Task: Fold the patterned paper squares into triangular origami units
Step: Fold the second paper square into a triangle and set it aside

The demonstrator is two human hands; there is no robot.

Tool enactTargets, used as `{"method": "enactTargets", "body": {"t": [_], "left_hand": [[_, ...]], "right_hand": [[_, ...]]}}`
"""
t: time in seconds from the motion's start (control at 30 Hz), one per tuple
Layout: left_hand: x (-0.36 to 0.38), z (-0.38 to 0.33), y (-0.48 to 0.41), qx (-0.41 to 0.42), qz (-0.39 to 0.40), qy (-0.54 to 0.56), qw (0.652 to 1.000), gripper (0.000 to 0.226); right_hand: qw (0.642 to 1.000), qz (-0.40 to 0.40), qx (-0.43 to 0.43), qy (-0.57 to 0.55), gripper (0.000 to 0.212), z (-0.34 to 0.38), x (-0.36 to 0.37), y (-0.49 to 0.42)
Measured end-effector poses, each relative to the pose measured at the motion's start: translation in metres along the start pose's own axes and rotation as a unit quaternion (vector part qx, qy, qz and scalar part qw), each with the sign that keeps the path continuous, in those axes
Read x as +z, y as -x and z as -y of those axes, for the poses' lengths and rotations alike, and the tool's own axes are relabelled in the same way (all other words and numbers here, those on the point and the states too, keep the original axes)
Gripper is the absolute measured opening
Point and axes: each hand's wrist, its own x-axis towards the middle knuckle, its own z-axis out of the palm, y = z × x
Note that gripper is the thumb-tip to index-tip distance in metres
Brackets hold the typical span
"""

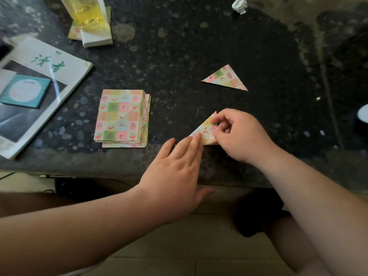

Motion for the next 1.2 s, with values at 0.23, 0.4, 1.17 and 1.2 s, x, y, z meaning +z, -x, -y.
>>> {"method": "enactTargets", "body": {"t": [0.23, 0.4, 1.17, 1.2], "left_hand": [[0.000, -0.002, -0.002, -0.012, -0.001, -0.005, 1.000, 0.097], [0.001, -0.002, -0.002, -0.012, -0.001, 0.011, 1.000, 0.095], [-0.012, -0.003, -0.019, -0.020, 0.002, 0.019, 1.000, 0.086], [-0.012, -0.004, -0.020, -0.020, 0.004, 0.015, 1.000, 0.087]], "right_hand": [[1.000, 0.010, 0.003, 0.011, 0.014, 0.001, -0.002, 0.000], [1.000, 0.015, 0.005, 0.013, 0.016, 0.001, -0.002, 0.000], [0.961, 0.161, 0.199, -0.107, 0.011, 0.000, -0.033, -0.002], [0.960, 0.162, 0.199, -0.109, 0.011, 0.000, -0.033, -0.002]]}}
